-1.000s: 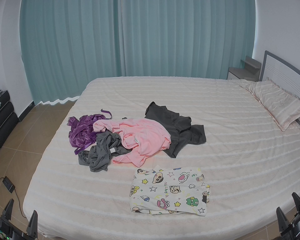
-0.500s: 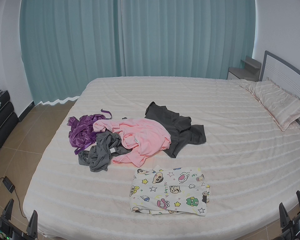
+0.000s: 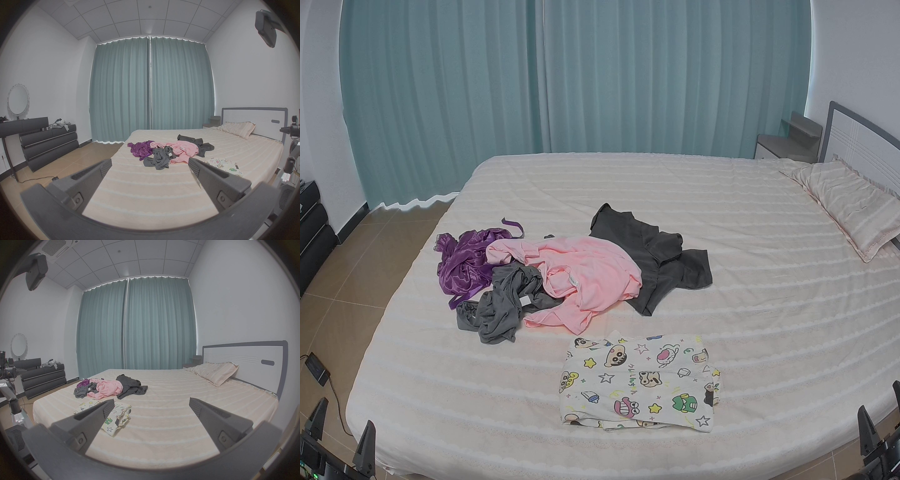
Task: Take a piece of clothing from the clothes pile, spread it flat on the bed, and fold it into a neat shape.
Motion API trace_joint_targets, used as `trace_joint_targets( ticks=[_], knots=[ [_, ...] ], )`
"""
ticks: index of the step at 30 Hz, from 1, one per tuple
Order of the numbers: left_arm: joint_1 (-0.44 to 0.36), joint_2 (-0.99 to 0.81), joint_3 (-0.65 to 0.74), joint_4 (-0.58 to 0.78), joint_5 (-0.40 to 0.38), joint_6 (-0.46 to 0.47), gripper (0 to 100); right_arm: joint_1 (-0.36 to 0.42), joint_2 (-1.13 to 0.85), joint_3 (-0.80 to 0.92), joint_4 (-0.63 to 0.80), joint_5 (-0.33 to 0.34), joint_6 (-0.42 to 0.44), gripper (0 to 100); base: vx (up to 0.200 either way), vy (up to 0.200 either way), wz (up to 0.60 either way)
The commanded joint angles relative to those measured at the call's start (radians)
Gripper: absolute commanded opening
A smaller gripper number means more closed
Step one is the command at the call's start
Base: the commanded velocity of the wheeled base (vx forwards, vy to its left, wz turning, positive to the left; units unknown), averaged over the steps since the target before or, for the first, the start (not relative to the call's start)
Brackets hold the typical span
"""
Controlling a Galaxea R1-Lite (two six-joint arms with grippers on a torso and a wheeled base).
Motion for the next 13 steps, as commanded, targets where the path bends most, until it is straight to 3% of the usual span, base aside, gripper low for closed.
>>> trace_joint_targets(
  ticks=[1,13],
  knots=[
    [0.000,-0.011,0.018,0.000,0.000,0.000,100,0.000,-0.014,0.018,0.000,0.001,-0.001,100,0.000,0.000,0.00],
    [0.000,-0.011,0.018,0.000,0.000,0.000,100,0.000,-0.014,0.018,0.002,0.002,-0.001,100,0.000,0.000,0.00]
  ],
)
